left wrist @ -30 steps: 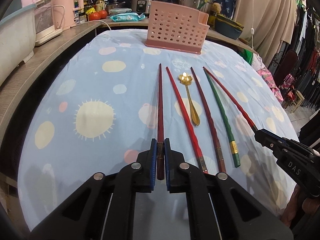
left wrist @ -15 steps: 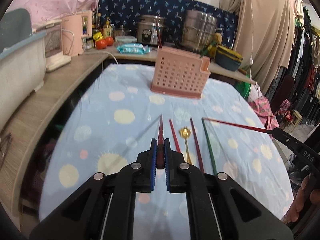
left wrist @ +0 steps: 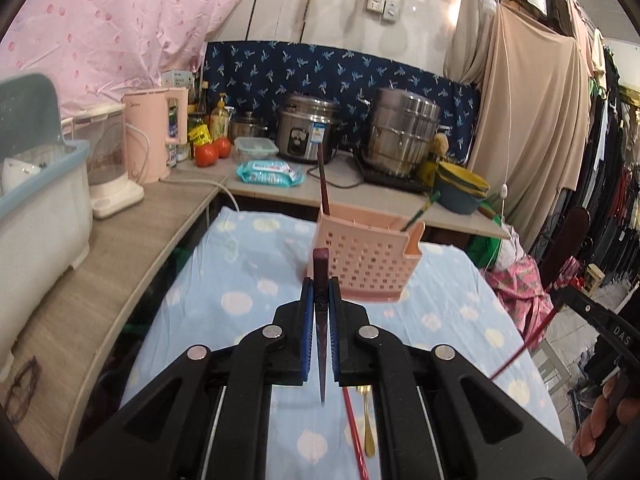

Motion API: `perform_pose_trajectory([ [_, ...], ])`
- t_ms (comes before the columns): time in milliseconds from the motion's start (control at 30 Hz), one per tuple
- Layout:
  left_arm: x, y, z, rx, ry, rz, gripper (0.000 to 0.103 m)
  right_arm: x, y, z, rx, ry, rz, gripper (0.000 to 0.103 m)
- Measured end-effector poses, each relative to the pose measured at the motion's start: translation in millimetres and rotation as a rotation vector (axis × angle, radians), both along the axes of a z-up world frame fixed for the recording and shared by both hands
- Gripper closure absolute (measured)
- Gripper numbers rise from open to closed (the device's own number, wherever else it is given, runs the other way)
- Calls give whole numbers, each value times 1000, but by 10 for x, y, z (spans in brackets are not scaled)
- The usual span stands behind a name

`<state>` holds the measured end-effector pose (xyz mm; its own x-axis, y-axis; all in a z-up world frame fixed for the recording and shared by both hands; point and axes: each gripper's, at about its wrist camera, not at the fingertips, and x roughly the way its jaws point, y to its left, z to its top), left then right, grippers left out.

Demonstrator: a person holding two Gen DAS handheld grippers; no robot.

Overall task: Organize utensils
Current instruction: 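Carry both chopsticks to the pink basket and lower them into it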

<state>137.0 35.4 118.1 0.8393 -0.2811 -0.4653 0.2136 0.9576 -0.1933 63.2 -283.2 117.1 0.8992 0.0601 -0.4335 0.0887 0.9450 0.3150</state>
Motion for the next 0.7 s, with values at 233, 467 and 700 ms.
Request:
perform_pose_trajectory([
  [233,276,-31,398,-37,-67,-13,96,248,-93,293,60,-69,24,96],
  [467,543,-106,903,-87,-198,-9,96,607,-105,665,123,-189,54,96],
  [700,933,-241,1267,-120,-327,2,96,1159,-116,916,182,-270,48,96],
])
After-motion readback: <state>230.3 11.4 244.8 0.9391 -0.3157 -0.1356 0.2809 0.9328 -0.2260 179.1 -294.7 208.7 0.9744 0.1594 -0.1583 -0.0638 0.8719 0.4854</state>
